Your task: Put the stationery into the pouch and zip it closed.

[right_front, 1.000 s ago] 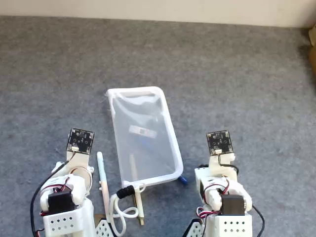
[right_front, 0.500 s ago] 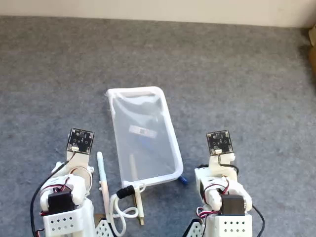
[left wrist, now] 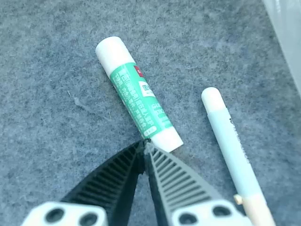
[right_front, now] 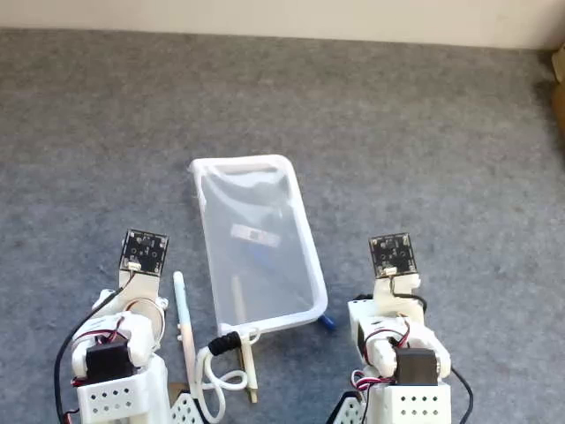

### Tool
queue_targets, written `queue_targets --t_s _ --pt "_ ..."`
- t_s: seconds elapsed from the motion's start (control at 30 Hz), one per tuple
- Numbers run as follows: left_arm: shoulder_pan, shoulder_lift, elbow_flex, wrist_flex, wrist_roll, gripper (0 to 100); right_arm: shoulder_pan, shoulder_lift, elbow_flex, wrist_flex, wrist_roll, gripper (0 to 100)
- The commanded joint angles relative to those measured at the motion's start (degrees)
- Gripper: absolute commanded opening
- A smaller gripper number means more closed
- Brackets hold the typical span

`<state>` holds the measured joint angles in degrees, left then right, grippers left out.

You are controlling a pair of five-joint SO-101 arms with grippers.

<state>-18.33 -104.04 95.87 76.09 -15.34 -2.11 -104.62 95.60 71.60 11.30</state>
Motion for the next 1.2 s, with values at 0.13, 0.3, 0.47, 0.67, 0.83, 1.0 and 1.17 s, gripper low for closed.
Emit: queue_targets --t_s 0.13,0.3,0.47,0.67,0.83,1.0,1.17 --pt "-0.5 -0.5 1.4 0.4 0.4 1 -0.2 -0.6 7.4 0.0 0.0 2.7" --pt "-0.5 -0.5 1.4 0.4 0.4 1 0.1 -0.5 -1.4 -0.5 -0.4 0.7" --pt "-0.5 -0.5 1.4 0.4 0.4 1 -0.1 -0.3 -15.3 5.7 -5.2 0.5" --pt "-0.5 -0.5 1.4 0.4 0.4 1 -6.8 5.8 -26.5 8.8 -10.7 0.5" --pt "-0.5 -0.5 1.4 0.4 0.4 1 -15.1 26.9 -38.4 11.5 -13.2 0.5" --pt "-0.5 -0.5 1.4 0.4 0.4 1 -18.9 40.9 -46.6 12.1 -13.3 0.5" --pt "-0.5 -0.5 1.4 0.4 0.4 1 -25.0 43.6 -45.5 12.2 -13.3 0.5"
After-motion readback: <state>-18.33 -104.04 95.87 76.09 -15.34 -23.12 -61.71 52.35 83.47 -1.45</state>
